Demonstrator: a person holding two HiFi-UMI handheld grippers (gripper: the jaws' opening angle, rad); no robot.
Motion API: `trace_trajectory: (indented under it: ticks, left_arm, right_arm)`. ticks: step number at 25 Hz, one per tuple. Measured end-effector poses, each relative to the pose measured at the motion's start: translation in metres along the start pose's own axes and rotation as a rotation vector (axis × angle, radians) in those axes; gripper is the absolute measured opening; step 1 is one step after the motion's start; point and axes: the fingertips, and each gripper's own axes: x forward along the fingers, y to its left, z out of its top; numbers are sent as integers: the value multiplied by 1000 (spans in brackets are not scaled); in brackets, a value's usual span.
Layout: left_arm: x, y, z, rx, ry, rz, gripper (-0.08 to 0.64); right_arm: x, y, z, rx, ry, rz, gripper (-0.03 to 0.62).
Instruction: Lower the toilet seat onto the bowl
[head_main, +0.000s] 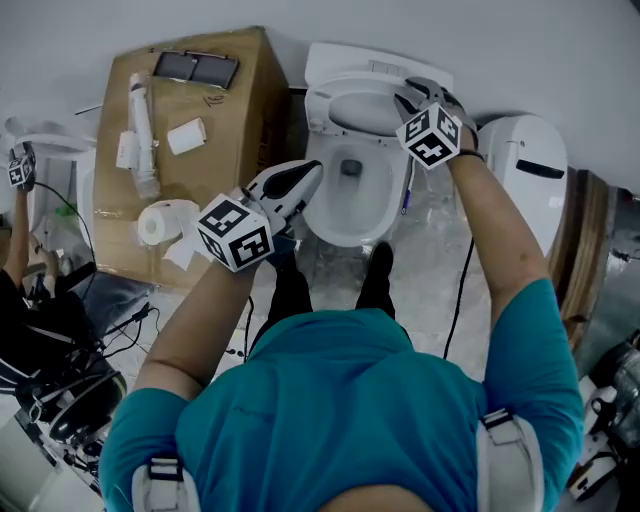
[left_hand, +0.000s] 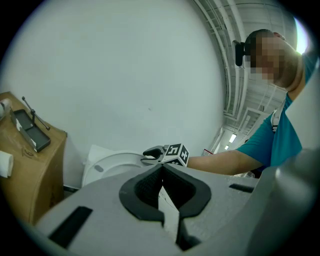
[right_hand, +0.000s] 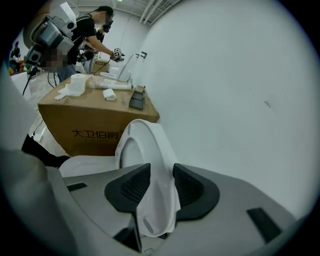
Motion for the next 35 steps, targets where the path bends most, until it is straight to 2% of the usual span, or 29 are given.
trace_trajectory:
  ticks: [6, 19, 27, 35]
  left_arm:
    - [-1, -4, -3, -2, -3, -9, 5]
    - [-9, -20, -9, 7, 2, -17, 5]
    - [-10, -29, -11, 11, 3, -23, 5]
    - [-14, -37, -14, 13, 7, -26, 5]
  right_arm:
    - [-1, 8, -1, -53, 9, 11, 135]
    - [-21, 28, -2, -74, 7, 63, 132]
    - [-32, 39, -3, -67, -4, 98, 103]
    - [-43, 65, -10, -82, 5, 171, 51]
